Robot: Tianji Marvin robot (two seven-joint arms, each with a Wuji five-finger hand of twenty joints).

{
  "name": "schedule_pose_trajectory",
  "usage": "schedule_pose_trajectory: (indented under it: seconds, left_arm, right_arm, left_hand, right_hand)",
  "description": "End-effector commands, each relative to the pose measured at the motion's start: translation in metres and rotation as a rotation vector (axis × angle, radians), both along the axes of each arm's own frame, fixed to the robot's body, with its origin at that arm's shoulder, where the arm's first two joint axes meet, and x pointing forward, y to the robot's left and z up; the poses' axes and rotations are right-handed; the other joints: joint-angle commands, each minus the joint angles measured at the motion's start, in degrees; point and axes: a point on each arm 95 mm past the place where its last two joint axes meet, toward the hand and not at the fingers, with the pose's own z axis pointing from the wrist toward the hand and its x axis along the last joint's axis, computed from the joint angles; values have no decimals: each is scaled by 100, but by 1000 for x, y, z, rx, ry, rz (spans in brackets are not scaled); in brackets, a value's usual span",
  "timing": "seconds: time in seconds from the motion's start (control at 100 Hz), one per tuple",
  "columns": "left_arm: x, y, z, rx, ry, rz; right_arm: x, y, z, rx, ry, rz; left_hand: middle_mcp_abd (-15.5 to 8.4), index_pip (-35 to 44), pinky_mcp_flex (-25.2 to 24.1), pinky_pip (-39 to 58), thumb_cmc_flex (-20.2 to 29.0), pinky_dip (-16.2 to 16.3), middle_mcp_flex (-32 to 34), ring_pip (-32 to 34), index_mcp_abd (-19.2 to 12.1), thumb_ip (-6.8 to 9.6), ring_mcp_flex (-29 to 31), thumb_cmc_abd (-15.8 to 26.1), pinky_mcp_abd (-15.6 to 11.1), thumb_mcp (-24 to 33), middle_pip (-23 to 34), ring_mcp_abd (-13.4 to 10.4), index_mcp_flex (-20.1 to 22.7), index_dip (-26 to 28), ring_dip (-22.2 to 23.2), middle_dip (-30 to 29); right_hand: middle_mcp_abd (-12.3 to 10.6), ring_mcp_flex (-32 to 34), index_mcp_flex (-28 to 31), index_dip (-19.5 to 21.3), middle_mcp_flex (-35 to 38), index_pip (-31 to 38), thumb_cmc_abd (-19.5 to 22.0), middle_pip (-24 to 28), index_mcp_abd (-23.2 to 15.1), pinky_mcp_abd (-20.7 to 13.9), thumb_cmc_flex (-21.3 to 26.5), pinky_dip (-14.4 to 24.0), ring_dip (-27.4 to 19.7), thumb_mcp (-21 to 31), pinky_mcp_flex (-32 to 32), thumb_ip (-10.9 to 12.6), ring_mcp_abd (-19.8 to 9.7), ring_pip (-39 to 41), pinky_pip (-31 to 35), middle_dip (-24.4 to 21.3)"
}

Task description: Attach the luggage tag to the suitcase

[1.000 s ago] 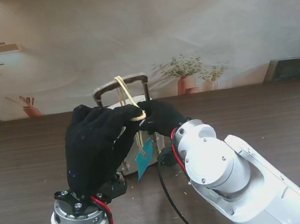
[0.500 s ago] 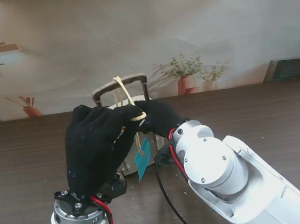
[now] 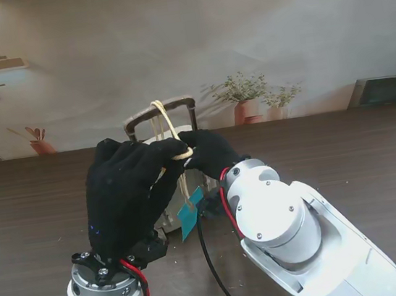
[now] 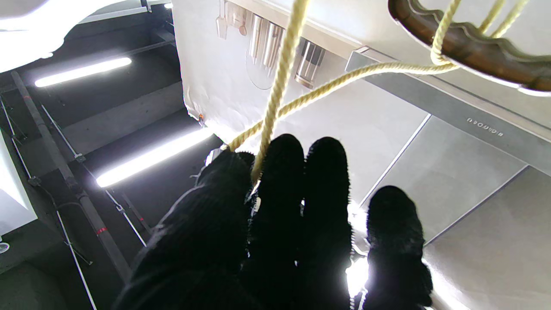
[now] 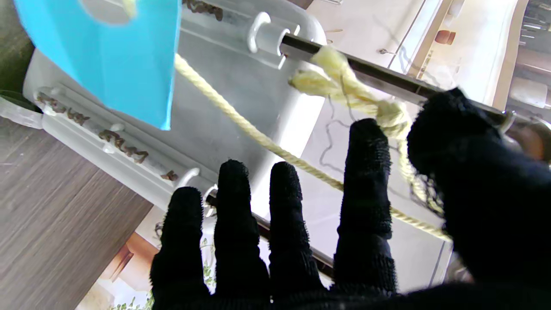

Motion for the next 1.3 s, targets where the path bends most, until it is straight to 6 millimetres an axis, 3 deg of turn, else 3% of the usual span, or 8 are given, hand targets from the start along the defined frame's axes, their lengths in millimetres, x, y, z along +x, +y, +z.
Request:
schedule_pose_trajectory:
  seconds: [0.0,0.09,0.35,0.51,0.72,0.91,1.08,1.29]
  left_arm:
    - [-11,1,22,-28,-45,-13]
    - [-11,1,22,-28,-45,-13]
    - [-11,1,22,-28,-45,-13]
    - [-11,1,22,-28,-45,-13]
    - [-11,1,22,-28,-45,-13]
    - [-11,1,22,-28,-45,-13]
    - [-11,1,22,-28,-45,-13]
    - [-11,1,22,-28,-45,-13]
  right_arm:
    - [0,1,-2,-4,10,3]
    - [0,2,-2,-7,8,-6]
    - [1,3,-2,-15,-14,-39]
    - [2,4,-2,-15,-27,-66]
    - [1,5,-2,-11,-36,-95]
    - [2,4,-2,-10,-47,-107]
    - [2,-2,-5,-50,-77,-97]
    - [-3,-11,-8,-72,-114,-62]
  left_hand:
    - [282,21,-64,143,338,105,-69,-15,-12,111,-75,141,88,-69,1,-167,89,-45,141,60]
    - [283,22,-64,143,340,105,-73,-11,-5,111,-72,141,88,-67,0,-173,89,-45,143,63]
    - [279,24,-64,143,339,105,-71,-13,-14,112,-69,140,88,-68,0,-170,88,-45,142,69]
    - [276,22,-64,143,337,105,-70,-14,-13,111,-68,145,88,-69,-3,-174,87,-47,142,68]
    - [279,22,-64,143,336,106,-75,-15,-7,111,-71,147,88,-72,-2,-176,85,-46,141,70]
    - [278,23,-64,142,338,106,-68,-12,-4,112,-62,144,88,-74,1,-180,88,-48,142,70]
    - [272,22,-64,142,332,106,-71,-15,-19,111,-59,147,86,-79,0,-186,82,-47,140,69]
    - [266,24,-53,149,331,106,-65,-17,-23,113,-52,141,76,-83,6,-193,84,-46,138,72]
  right_hand:
    - [35,-88,160,161,-207,109,-164,-61,39,-77,-71,-41,-103,-18,-83,-240,1,-66,-68,-117]
    - [51,-74,227,391,-207,131,-218,-34,167,-65,-139,-30,-103,10,-92,-201,5,-118,-111,-143]
    - [81,73,402,878,-8,728,-516,82,196,-6,-21,11,-62,101,18,-455,40,-28,-110,-150]
    - [87,203,482,769,175,1221,-617,147,104,36,157,20,-63,114,107,-530,62,57,-10,-138]
    - [81,409,737,744,422,1412,-594,189,30,102,515,33,-57,239,260,-428,90,133,117,-133]
    - [53,528,980,755,571,1535,-240,198,15,111,826,17,-65,375,357,-223,92,175,223,-136]
    - [59,564,906,1032,530,1634,-10,224,440,114,927,-15,-75,446,398,-100,80,206,313,-137]
    - [125,425,426,1800,239,1806,213,328,1403,53,1050,-87,-86,604,310,-98,45,224,328,-181]
